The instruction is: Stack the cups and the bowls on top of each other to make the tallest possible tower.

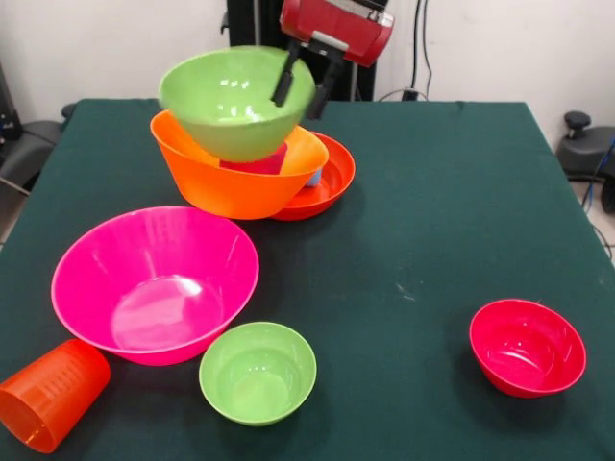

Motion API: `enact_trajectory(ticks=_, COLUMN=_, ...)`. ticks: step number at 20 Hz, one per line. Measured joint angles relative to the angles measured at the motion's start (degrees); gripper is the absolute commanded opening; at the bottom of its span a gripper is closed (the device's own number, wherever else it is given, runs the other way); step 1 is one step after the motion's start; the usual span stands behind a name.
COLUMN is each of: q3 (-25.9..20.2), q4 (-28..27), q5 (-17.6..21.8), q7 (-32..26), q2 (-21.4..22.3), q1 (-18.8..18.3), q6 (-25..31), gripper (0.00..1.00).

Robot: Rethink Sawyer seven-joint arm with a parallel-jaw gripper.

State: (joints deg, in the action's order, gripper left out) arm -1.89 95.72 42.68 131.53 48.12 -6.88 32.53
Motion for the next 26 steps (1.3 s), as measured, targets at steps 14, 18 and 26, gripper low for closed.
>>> enact_trajectory(ticks=14, q3=0.0, q4=0.0, q5=0.0, q7=0.0, q2=0.3, q1=-0.1, q6=0.0, gripper=1.00)
enact_trajectory(ticks=18, q3=-0.2, q4=0.0, q5=-1.0, q7=0.0, q2=0.9, q1=-0.7, q6=0.0, gripper=1.00)
enact_trajectory(ticks=26, q3=-2.4, q4=0.4, q5=-6.2, q7=0.0, q2=4.8, q1=-3.7, q6=0.0, gripper=1.00)
